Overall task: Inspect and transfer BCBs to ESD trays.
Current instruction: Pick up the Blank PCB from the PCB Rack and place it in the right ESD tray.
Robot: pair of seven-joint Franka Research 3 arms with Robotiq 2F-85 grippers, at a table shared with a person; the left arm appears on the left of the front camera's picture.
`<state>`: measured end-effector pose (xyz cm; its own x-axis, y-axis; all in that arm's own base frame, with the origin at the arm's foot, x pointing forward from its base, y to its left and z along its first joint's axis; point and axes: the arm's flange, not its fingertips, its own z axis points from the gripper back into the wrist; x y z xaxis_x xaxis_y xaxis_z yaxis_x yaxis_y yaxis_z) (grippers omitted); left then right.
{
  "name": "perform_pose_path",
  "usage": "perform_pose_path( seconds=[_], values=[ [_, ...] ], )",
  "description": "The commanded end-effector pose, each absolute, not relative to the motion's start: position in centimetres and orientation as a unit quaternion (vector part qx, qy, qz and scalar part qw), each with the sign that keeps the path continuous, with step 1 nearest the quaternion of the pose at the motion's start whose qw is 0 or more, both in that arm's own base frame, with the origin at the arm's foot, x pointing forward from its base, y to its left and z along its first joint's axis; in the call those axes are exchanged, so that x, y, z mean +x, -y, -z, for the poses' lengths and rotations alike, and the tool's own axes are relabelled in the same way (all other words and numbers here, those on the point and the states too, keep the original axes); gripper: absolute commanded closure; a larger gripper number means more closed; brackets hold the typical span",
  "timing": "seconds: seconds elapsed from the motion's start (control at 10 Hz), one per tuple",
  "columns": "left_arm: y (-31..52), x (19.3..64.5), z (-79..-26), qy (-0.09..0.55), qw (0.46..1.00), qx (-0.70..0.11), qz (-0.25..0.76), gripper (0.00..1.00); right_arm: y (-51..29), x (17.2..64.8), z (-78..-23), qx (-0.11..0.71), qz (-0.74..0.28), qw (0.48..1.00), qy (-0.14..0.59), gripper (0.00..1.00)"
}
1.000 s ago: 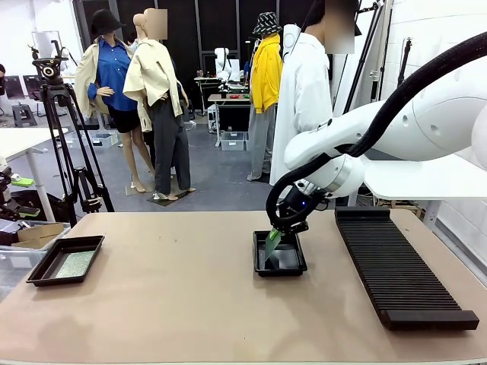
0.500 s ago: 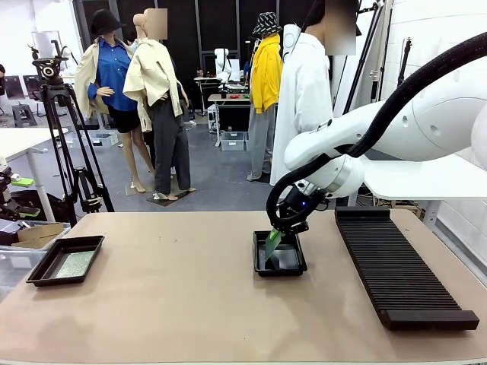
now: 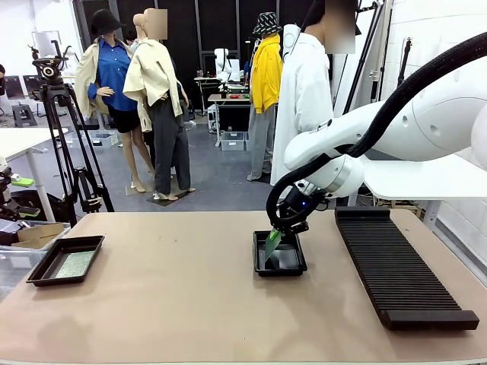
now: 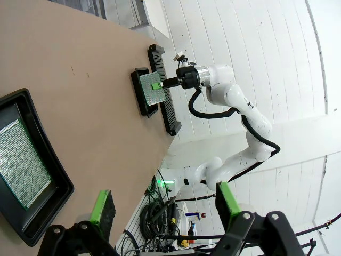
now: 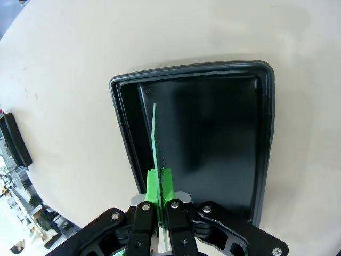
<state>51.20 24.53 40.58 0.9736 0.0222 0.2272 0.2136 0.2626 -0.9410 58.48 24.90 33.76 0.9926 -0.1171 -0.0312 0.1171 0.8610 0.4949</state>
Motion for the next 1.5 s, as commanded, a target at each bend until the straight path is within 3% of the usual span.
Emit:
perform_pose_path(
  seconds=[0.0,0.1,0.2,0.3,0.7,1.4],
  values=[
    [-24.6,51.2,-40.7,0.099,0.788,-0.605,0.063,0.0,-24.9,58.8,-33.7,0.253,0.064,0.965,0.001,1.0],
    [-24.6,51.2,-40.7,0.099,0.788,-0.605,0.063,0.0,-24.8,59.1,-33.7,0.251,0.068,0.966,0.001,1.0],
    [-24.6,51.2,-40.7,0.099,0.788,-0.605,0.063,0.0,-24.6,59.3,-33.5,0.253,0.072,0.965,-0.003,0.92],
    [-24.6,51.2,-40.7,0.099,0.788,-0.605,0.063,0.0,-24.3,59.4,-33.5,0.252,0.077,0.965,-0.004,0.77],
    [-24.6,51.2,-40.7,0.099,0.788,-0.605,0.063,0.0,-23.6,58.9,-34.7,0.236,0.089,0.968,-0.01,0.01],
    [-24.6,51.2,-40.7,0.099,0.788,-0.605,0.063,0.0,-23.1,57.7,-38.1,0.171,0.09,0.981,-0.026,0.0]
  ],
)
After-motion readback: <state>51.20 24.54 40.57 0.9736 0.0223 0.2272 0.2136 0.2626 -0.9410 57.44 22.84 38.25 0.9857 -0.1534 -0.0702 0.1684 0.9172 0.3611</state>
